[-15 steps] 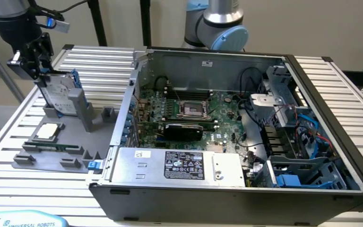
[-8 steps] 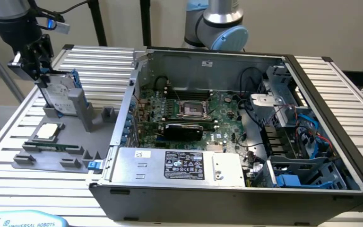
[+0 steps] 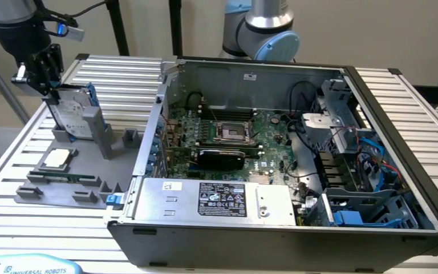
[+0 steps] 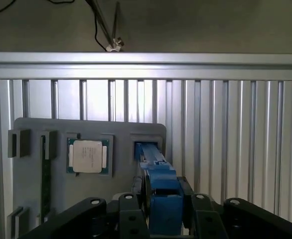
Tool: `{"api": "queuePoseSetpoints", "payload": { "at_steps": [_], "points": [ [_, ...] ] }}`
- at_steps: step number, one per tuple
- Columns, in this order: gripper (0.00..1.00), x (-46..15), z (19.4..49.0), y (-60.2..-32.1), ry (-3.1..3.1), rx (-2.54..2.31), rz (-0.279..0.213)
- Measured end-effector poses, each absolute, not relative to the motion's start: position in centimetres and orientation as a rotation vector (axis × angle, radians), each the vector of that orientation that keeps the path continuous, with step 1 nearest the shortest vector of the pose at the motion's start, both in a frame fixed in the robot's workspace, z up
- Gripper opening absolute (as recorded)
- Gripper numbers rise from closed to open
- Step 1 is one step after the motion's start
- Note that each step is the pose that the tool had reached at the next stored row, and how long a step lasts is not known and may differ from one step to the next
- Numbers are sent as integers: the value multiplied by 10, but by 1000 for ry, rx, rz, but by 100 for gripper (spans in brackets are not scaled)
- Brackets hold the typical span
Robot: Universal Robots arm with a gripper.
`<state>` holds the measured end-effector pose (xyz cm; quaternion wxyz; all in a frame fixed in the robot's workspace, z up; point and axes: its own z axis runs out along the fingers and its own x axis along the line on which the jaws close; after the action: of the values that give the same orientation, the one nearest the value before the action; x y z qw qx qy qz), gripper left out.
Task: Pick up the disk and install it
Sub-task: 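Pick up the disk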
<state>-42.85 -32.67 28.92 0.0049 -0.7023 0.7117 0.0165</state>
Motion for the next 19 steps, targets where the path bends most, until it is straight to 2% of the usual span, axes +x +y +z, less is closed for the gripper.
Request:
{"api": "queuePoseSetpoints", "payload": {
  "at_steps": [1, 6, 8, 19],
  "points": [
    [38, -429, 289, -327, 2229, -2200, 51],
    [38, -429, 289, -327, 2231, -2201, 48],
    [33, -429, 289, -327, 2232, -2201, 47],
    [33, -429, 289, -328, 2238, -2195, 47]
  ]
}}
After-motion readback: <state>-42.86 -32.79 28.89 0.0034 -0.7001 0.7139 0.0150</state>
